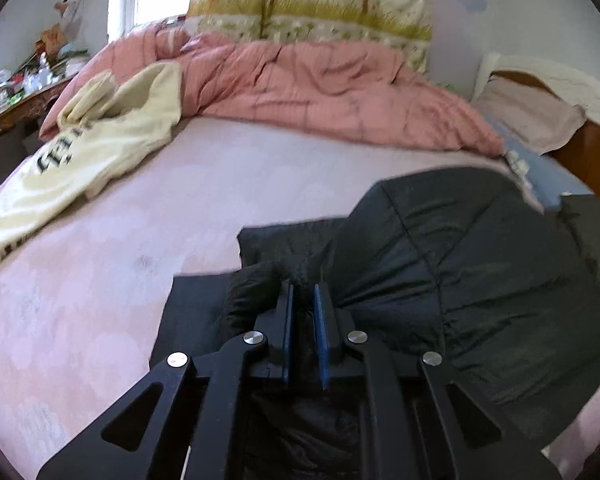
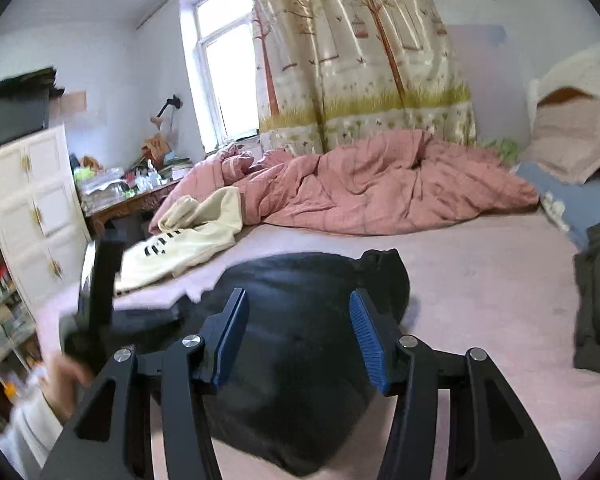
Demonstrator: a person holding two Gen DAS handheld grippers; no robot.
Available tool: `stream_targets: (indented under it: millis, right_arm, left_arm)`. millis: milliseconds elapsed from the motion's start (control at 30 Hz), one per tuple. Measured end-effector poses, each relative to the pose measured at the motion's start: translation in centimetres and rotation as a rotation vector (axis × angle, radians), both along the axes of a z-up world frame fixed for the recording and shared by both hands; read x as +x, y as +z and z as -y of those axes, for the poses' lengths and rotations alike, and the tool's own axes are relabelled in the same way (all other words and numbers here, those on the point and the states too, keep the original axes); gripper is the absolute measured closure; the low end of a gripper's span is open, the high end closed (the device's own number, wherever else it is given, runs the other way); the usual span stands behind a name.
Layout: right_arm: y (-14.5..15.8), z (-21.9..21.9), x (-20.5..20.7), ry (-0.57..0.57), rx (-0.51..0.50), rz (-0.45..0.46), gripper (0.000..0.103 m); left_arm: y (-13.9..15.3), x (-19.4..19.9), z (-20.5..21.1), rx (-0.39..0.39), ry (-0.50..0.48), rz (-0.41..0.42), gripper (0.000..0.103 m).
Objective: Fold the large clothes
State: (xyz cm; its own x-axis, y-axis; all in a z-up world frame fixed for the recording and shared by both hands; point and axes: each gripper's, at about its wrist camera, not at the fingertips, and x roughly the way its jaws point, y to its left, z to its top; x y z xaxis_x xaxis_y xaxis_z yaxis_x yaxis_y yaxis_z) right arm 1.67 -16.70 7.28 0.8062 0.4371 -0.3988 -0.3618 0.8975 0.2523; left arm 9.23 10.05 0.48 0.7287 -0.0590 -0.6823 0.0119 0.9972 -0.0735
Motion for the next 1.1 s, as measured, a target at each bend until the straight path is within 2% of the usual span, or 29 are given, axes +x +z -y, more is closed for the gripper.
stream_targets:
  millis: [33,67,167,267,333,433,533,600,633,667,733,767,800,833,867,900,933,1000,1033,1100]
  right_arm:
    - [-0.7,-0.6,1.1,0.022,-0.007,-0.050,0.095]
    - [-1.9,-1.1,2.2,0.031,-0.023,-0.109,0.099]
    - [-4.9,-1.7,3.1,0.019,-0.051,-0.167,0.099]
    - [-6.2,-1.9,3.8,0.034,-0.070,-0.212,0.099]
    - [-7.0,-2.1,4.1,0.039,-0.088,-0.223,0.102]
    - [-8.7,-2.0,4.6,0.030,-0.074,-0.240,0.103]
    - [-9.3,-2.5,4.9,0.024,-0.098,-0.244,0.103]
    - [-9.2,-2.8,4.8,0.020,-0.127,-0.242,0.103]
    - [-9.0,-2.8,4.7,0.022,-0.140,-0.238,0.103]
    - [-8.6,-2.6,4.4,0.018,-0.146,-0.230,0.103]
    - [-7.6,-1.6,3.3,0.001,-0.124,-0.200,0.102]
    - [-7.2,-1.0,2.7,-0.005,-0.111,-0.187,0.099]
    - [-6.7,-0.5,2.2,-0.016,-0.105,-0.170,0.093]
    - [-6.3,0.1,1.6,-0.034,-0.106,-0.149,0.079]
    - [-5.9,0.7,1.1,-0.053,-0.107,-0.131,0.069]
    - [-5.5,1.4,0.5,-0.071,-0.097,-0.112,0.048]
    - [-5.2,1.9,0.2,-0.079,-0.082,-0.104,0.032]
    - [-4.9,3.2,-0.3,-0.089,-0.024,-0.109,0.018]
    - [-4.8,3.8,-0.3,-0.092,0.016,-0.123,0.014]
    - [-5.5,5.1,0.1,-0.089,0.106,-0.173,0.013]
  left_arm:
    - [-0.4,-0.1,0.0,0.005,0.013,-0.014,0.092]
    - [-0.8,-0.1,0.0,0.014,0.024,-0.024,0.092]
    - [-1.4,-0.4,0.1,0.042,0.020,-0.042,0.092]
    - [-2.5,0.4,0.0,0.023,0.004,-0.069,0.092]
    - [-2.8,0.6,0.2,0.038,0.008,-0.073,0.092]
    - [-2.8,0.5,1.0,0.100,0.005,-0.061,0.092]
    - [-2.9,0.4,0.9,0.099,0.006,-0.054,0.092]
    - [-2.7,-0.3,0.9,0.087,0.007,-0.008,0.092]
    - [-2.2,-1.1,0.9,0.094,0.011,0.040,0.092]
    - [-1.5,-2.5,1.2,0.116,0.013,0.122,0.092]
    - [0.0,-4.4,1.7,0.177,0.014,0.229,0.079]
    - [0.8,-5.3,2.0,0.205,0.022,0.263,0.075]
    - [1.5,-5.9,2.0,0.217,0.029,0.288,0.064]
    - [2.1,-6.5,1.9,0.221,0.036,0.311,0.052]
    - [2.7,-6.9,1.7,0.215,0.040,0.318,0.045]
    - [3.1,-7.1,1.3,0.198,0.060,0.311,0.029]
    - [3.2,-7.1,0.8,0.178,0.083,0.299,0.016]
    - [2.9,-6.9,-0.6,0.098,0.123,0.250,0.009]
    - [2.3,-6.7,-1.5,0.042,0.130,0.206,0.007]
    - [0.1,-5.7,-3.2,-0.049,0.149,0.085,0.000]
